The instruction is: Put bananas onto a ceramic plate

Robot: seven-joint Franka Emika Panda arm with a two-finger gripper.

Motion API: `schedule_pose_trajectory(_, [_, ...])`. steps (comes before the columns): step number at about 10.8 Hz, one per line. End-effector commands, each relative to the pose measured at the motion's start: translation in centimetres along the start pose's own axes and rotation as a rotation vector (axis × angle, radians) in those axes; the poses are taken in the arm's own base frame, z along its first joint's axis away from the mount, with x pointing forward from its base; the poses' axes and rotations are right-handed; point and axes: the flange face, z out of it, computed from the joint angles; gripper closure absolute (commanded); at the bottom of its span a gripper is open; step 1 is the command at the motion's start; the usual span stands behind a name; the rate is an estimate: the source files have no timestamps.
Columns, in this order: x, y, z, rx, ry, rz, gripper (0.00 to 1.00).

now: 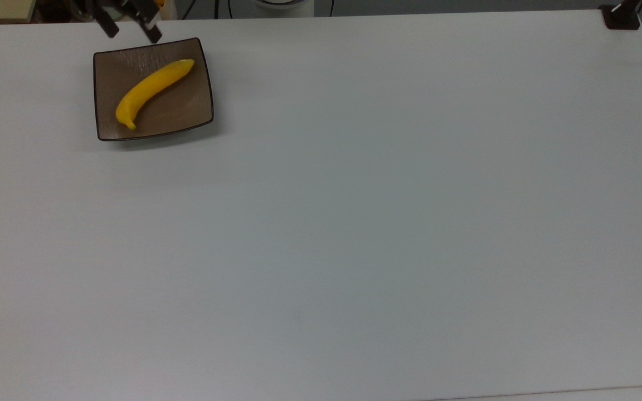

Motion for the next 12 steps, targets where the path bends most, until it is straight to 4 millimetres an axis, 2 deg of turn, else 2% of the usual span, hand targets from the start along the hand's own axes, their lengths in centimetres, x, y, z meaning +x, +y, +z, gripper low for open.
schedule_pose_trajectory(1, [-0.1,-6.8,-5.5,-0.039,-0.047,-0.148,0.00])
schedule_pose_trajectory(3, [-1.1,-11.3,-8.9,-0.046,-0.052,-0.239,0.00])
schedule_pose_trajectory(4, [-1.7,-14.0,-9.3,-0.067,-0.058,-0.300,0.00])
schedule_pose_trajectory(7, [-3.1,-20.4,-7.3,-0.124,-0.075,-0.438,0.00])
schedule_pose_trajectory(8, [-3.4,-21.4,-6.9,-0.136,-0.079,-0.462,0.00])
schedule_pose_trajectory(10, [-4.1,-24.9,-5.4,-0.170,-0.058,-0.539,0.00])
schedule_pose_trajectory(12, [-3.8,-25.4,-3.7,-0.175,-0.052,-0.560,0.00])
